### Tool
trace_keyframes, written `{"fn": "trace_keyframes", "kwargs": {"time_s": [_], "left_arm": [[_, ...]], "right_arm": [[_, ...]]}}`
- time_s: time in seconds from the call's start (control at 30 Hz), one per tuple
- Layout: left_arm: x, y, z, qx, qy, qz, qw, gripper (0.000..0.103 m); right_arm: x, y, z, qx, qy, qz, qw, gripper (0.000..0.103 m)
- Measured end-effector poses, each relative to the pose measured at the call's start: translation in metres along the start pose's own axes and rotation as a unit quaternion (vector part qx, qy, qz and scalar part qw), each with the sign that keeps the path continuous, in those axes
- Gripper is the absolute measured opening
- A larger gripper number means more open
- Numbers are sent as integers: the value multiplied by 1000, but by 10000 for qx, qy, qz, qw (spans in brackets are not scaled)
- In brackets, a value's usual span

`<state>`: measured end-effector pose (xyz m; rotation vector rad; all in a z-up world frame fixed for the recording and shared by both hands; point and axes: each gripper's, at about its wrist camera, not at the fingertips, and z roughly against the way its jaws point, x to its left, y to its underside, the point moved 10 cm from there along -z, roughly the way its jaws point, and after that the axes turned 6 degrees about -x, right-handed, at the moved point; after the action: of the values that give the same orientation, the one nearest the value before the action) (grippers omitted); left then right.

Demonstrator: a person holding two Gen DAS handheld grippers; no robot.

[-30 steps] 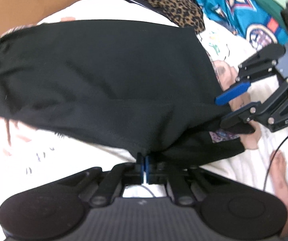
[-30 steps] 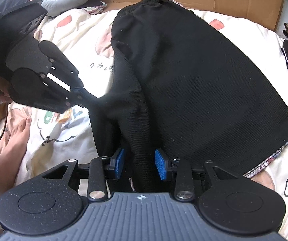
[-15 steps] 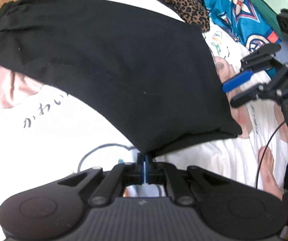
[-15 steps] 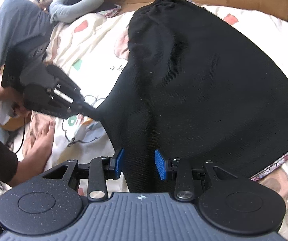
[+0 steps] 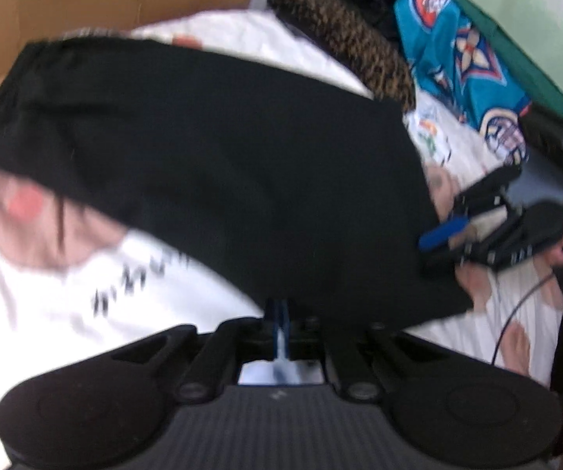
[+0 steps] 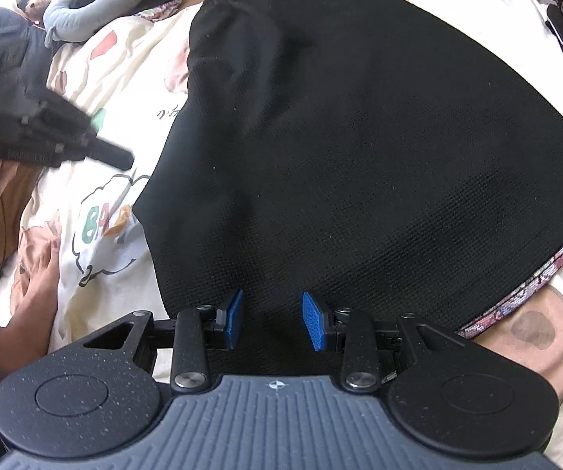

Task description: Fold clothes

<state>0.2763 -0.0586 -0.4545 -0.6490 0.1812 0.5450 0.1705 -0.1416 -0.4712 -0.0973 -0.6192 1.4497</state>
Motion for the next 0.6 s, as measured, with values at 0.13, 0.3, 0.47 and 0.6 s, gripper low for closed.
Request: {"fn": "trace_keyframes", "kwargs": {"time_s": [0.13,0.3,0.47,0.6], "left_arm": [[-15,-17,-15,-100,92,-195,9997,14],[-19,-17,-22,-56,240,-404,9989,17],[-31,-11,-35,9,361,-669,9971,30],[-36,1,-41,128,420,-710,9965,34]], "right_arm": [[2,-9,1,-162,42,37,9999,40],[1,-20,-1,-396,214,17,9990,40],[6,-28,-7,-512,265,-8,9983,40],[12,-27,-20,-456,260,143,9985,41]]}}
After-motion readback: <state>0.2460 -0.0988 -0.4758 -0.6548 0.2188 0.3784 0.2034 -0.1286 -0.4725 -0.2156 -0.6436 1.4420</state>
